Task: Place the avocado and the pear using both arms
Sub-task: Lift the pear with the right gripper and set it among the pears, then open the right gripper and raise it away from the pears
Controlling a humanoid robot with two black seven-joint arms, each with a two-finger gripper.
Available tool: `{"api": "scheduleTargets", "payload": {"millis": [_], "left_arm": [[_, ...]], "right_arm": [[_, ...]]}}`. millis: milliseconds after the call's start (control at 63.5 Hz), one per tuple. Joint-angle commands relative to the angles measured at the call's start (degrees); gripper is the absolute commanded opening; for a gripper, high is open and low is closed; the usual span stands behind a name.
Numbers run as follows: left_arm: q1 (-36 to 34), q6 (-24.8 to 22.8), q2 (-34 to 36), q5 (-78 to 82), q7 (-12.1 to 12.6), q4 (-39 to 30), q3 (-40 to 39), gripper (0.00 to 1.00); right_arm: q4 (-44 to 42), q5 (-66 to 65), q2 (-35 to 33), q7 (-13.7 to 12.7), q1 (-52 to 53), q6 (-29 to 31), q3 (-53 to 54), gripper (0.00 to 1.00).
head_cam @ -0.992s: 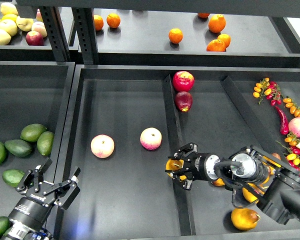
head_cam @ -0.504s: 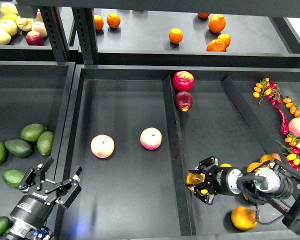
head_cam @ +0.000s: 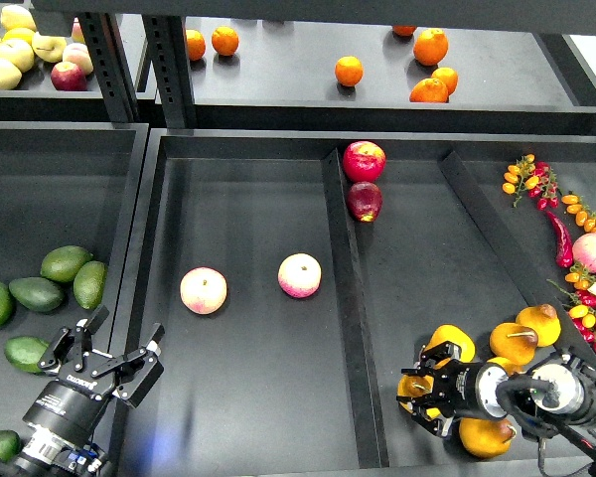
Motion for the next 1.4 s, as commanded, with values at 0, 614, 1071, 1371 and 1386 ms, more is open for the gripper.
{"api": "scheduleTargets", "payload": {"millis": [0, 614, 1071, 1371, 1386], "left_arm": [[0.00, 0.00, 0.00, 0.52, 0.00, 0.00, -0.01, 0.99], [0.00, 0.00, 0.00, 0.78, 0.00, -0.09, 0.43, 0.99], [-0.09, 0.00, 0.00, 0.69, 0.00, -0.18, 1.40, 0.99], [-0.35, 0.00, 0.00, 0.78, 0.00, 0.61, -0.27, 0.99], [-0.44, 0.00, 0.00, 0.69, 0.00, 0.53, -0.62, 0.99]], "right_arm": [[-0.13, -0.06, -0.56, 0.00, -0.26, 0.11, 0.00, 0.18], [-0.39, -1.38, -2.06, 0.00, -0.26, -0.51, -0.08, 0.90], [1.80, -0.59, -2.06, 0.00, 0.53, -2.97, 7.56, 0.98], [2.33, -0.59, -0.04, 0.00, 5.37, -3.41, 18.19, 0.98], [2.24, -0.59, 0.66, 0.00, 5.46, -3.41, 19.85, 0.98]]}}
